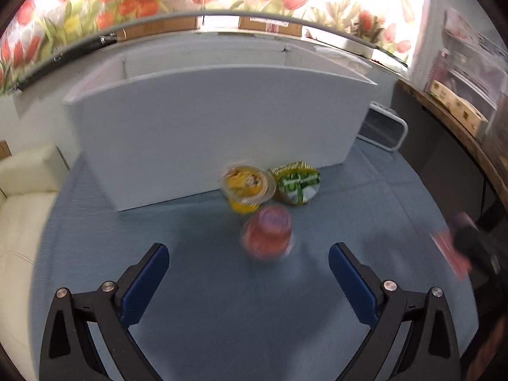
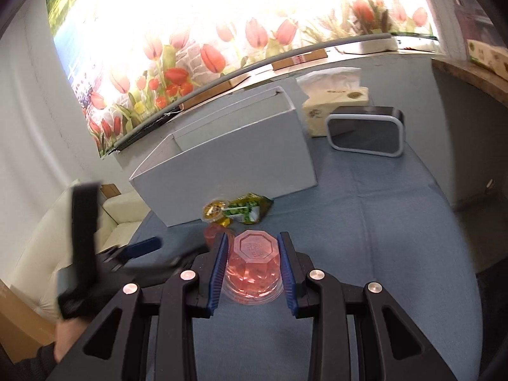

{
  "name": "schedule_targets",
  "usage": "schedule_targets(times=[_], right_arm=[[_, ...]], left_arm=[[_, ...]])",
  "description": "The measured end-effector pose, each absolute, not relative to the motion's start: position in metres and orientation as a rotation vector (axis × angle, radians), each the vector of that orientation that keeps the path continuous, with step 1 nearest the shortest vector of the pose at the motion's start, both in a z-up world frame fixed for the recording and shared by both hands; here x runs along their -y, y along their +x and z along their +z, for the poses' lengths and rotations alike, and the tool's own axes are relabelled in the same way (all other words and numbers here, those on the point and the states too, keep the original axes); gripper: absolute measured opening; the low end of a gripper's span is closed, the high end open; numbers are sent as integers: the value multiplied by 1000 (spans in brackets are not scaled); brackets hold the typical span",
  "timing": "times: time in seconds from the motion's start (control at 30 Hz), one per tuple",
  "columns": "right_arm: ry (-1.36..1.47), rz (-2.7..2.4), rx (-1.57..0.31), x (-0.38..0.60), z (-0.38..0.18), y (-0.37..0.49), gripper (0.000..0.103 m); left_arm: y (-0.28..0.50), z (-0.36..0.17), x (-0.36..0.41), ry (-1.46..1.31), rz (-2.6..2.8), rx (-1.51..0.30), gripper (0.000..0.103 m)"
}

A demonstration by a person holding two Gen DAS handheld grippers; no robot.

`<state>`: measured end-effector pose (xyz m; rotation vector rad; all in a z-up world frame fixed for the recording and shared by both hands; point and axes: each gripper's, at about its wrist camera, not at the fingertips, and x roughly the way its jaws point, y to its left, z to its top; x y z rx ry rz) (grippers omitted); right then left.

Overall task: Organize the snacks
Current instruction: 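Grasp the second pink jelly cup with the left tool while the right tool holds its cup, then lower both pink jelly cups into the white box and open both tools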

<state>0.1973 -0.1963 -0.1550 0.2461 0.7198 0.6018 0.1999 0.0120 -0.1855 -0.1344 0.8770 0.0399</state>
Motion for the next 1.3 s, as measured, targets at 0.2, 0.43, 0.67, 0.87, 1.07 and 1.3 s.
schedule_targets(times=[0.2, 0.43, 0.67, 0.87, 1.07, 1.3], right_arm=[[271, 582, -741, 213, -165, 198, 35], [281, 596, -742, 214, -169, 196, 35], [291, 613, -735, 210, -166, 191, 34], [282, 643, -712, 204, -161, 189, 35], [246, 680, -689, 187, -146, 191, 35], [214, 728, -612, 161, -109, 217, 35]], left_arm=[[222, -202, -7, -132, 22, -921, 61], [216, -200, -15, -144, -16, -889, 36], [204, -185, -15, -146, -83, -864, 36], [179, -160, -24, -172, -117, -814, 36], [162, -120, -39, -189, -132, -731, 36], [169, -69, -65, -199, -118, -638, 36]])
